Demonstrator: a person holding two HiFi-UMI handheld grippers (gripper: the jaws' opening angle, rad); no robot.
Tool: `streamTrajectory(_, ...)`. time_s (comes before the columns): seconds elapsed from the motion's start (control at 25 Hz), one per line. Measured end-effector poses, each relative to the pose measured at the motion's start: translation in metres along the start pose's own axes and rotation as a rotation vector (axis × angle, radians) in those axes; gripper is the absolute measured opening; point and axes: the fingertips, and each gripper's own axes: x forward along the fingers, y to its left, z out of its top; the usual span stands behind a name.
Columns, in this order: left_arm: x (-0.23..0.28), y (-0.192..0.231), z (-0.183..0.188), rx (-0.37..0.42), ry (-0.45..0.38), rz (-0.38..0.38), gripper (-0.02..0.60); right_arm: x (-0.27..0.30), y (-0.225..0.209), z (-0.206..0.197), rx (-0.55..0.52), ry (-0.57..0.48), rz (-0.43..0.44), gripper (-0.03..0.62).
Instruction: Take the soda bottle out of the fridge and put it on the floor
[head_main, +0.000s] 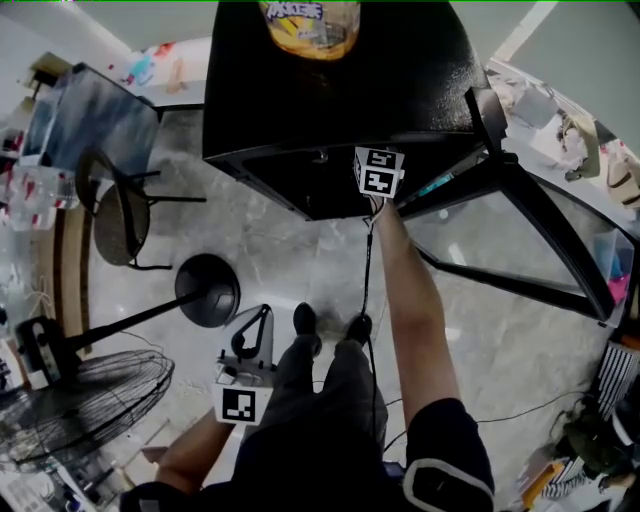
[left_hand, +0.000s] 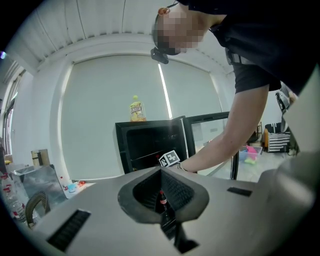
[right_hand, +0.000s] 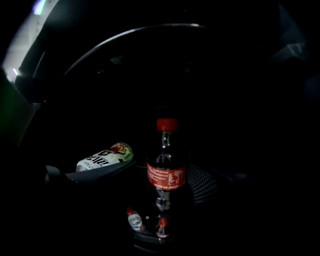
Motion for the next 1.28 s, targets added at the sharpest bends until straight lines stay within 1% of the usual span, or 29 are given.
streamTrajectory(0.2, 0.004, -0.001, -0.006, -0.012, 0.009, 0.000, 0.023, 0.018, -0.006, -0.013, 0.029, 0.031, 0.007, 0.331)
streamTrajectory(0.32, 0.005, 0.000, -0.011, -0.015, 0.015, 0.002, 0.023, 0.024, -0.007, -0.011, 0.015, 0.023, 0.001, 0.337)
streamTrajectory(0.48, 0.007, 0.001, -0.014, -0.012, 0.021, 0.001, 0.023, 0.032, -0.008, -0.018, -0.009, 0.050, 0.002, 0.337)
streamTrajectory(0.68, 0.007, 0.003, -0.018, -0.007, 0.025, 0.011, 0.023, 0.040, -0.010, -0.021, -0.006, 0.044, -0.005, 0.336)
streamTrajectory(0.72, 0.007, 0.003, -0.019, -0.006, 0.023, 0.011, 0.023, 0.041, -0.011, -0.021, -0.005, 0.039, -0.007, 0.316)
streamTrajectory(0.84, 0.006, 0.005, -0.023, -0.012, 0.028, 0.016, 0.023, 0.042, -0.011, -0.019, -0.004, 0.035, -0.002, 0.311)
streamTrajectory(1.04, 0.006, 0.005, -0.033, -0.012, 0.060, 0.015, 0.023, 0.041, -0.011, -0.021, -0.008, 0.050, 0.002, 0.310)
streamTrajectory(1.28, 0.007, 0.005, -0.030, 0.005, 0.037, 0.012, 0.023, 0.028, -0.006, -0.023, -0.030, 0.012, 0.011, 0.312)
